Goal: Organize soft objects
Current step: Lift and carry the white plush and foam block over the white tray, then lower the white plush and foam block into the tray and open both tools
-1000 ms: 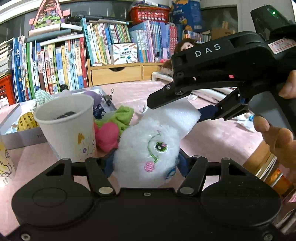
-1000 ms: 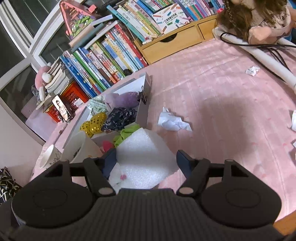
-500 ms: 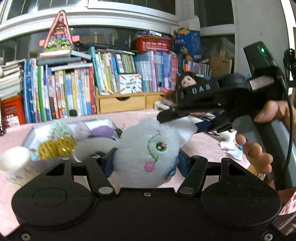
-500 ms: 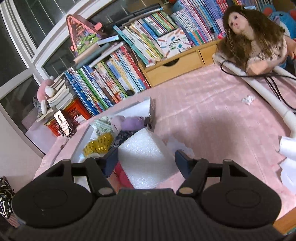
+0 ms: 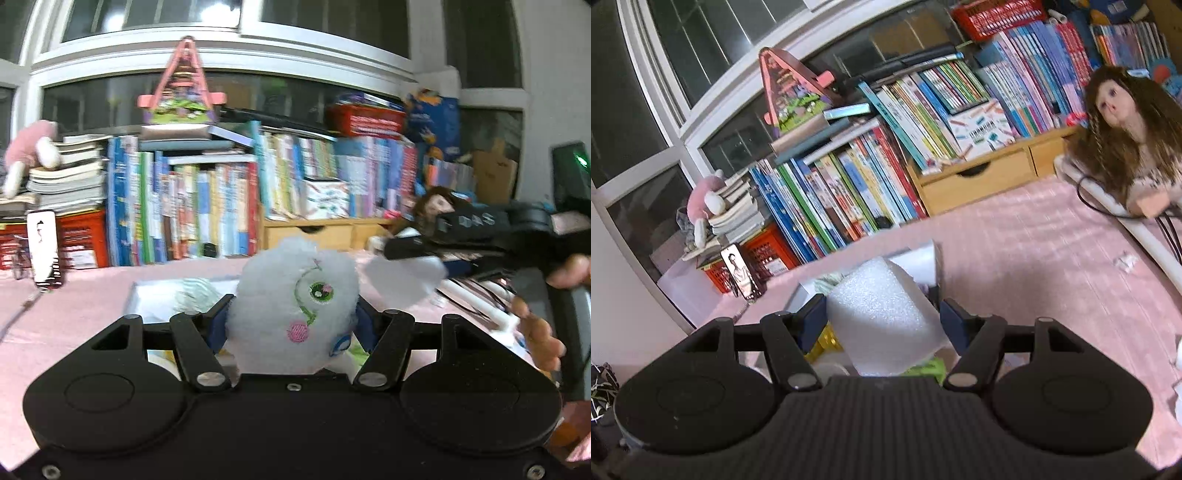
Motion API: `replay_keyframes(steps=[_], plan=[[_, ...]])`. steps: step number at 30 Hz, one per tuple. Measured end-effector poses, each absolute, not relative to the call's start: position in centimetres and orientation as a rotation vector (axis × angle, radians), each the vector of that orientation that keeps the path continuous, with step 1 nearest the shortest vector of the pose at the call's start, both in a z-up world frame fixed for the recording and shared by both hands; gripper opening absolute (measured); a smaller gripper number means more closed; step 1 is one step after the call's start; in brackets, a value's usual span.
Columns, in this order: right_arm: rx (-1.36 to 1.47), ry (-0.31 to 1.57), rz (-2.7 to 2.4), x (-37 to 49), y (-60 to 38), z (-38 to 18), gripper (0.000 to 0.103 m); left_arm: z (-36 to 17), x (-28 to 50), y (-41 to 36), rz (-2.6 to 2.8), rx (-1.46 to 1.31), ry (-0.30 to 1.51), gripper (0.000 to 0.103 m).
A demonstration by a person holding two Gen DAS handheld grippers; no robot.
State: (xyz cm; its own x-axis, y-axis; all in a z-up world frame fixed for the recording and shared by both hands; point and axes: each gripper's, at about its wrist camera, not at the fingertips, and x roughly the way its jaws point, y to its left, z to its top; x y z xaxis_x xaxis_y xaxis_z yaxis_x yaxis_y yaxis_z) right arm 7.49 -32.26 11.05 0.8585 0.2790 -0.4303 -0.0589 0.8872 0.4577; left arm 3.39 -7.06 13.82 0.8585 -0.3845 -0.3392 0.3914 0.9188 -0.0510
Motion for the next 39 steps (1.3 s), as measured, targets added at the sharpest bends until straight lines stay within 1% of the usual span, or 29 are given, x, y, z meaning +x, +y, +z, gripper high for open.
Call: replay_keyframes(steps=[5, 18, 22, 26, 29, 39], plan=[[0.438, 0.498, 0.197, 8.6, -31.1, 11.9, 0.069, 14.8, 5.8, -4.8, -0.328, 0.035, 0.353, 0.063], [0.400, 0.473, 0.197, 13.2, -28.5, 12.6, 0.069, 15.7, 15.0, -1.1, -0.238, 0.000, 0.460, 0.063], [0.364, 0.496, 0.211, 15.6, -27.8, 12.3, 0.069, 15.5, 19.1, -0.2, -0.236, -0.011, 0.566, 0.063], [0.330, 0.537, 0.231, 18.5, -27.1, 11.7, 0.069, 14.0, 23.9, 1.0, -0.254, -0.092, 0.733, 0.063], [0.296, 0.560, 0.222, 20.4, -26.6, 11.2, 0.069, 12.4, 26.7, 1.7, -0.248, -0.135, 0.812, 0.063], [0.222, 0.611, 0.194, 25.6, -25.4, 9.0, 0.069, 8.8, 32.9, 1.3, -0.186, -0.080, 0.905, 0.063]])
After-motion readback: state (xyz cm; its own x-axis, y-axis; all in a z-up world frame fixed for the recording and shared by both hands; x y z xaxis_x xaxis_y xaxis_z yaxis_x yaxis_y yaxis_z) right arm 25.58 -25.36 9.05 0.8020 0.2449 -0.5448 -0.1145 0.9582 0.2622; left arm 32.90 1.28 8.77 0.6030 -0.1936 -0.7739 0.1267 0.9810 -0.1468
